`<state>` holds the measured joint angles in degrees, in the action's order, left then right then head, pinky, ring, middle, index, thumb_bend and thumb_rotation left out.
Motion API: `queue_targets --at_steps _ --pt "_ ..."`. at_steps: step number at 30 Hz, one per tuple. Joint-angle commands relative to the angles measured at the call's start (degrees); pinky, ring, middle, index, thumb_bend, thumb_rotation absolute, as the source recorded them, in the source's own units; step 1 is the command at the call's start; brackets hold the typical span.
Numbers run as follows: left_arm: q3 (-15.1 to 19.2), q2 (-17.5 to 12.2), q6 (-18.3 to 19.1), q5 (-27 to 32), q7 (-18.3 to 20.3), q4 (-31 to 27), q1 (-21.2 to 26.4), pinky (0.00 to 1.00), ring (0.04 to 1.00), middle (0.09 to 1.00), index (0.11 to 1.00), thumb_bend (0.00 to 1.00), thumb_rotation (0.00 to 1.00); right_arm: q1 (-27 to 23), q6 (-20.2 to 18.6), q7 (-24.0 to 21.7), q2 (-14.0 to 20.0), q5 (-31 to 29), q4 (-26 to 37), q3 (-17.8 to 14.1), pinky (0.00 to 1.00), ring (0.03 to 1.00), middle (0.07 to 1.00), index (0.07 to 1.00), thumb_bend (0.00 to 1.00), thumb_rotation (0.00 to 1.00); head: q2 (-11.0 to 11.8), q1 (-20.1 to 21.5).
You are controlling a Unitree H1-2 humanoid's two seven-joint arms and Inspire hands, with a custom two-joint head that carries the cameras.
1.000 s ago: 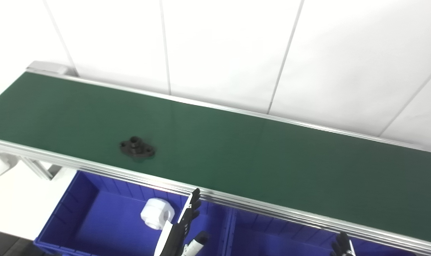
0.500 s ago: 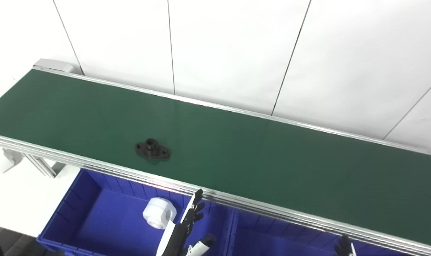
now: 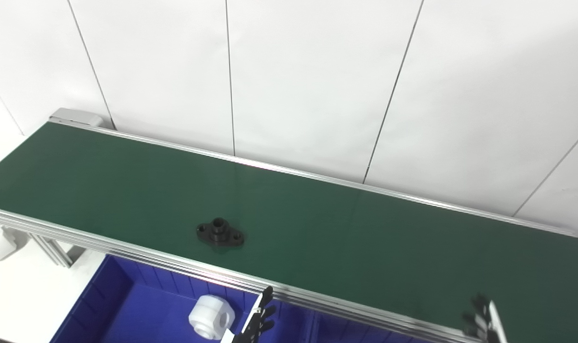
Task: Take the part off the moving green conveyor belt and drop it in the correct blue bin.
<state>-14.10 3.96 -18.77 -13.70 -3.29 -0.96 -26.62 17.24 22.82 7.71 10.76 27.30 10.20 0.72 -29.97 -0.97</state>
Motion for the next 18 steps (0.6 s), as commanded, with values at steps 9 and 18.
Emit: queue_targets --at_steps 9,18 --pt "-0.26 0.73 0.43 3.38 1.15 -2.05 0.53 0.95 0.964 1.000 1.000 0.66 0.92 -10.99 -11.95 -7.24 0.49 8.04 8.06 1.21 0.64 0.765 0.835 0.887 0.96 0.41 -2.06 0.57" --pt "-0.40 0.29 1.31 3.59 1.87 -3.54 0.16 0.97 0.969 1.000 1.000 0.70 0.94 -20.11 -16.53 -9.16 1.61 24.82 1.10 7.88 0.59 0.711 0.804 0.867 0.92 0.51 -4.30 2.87"
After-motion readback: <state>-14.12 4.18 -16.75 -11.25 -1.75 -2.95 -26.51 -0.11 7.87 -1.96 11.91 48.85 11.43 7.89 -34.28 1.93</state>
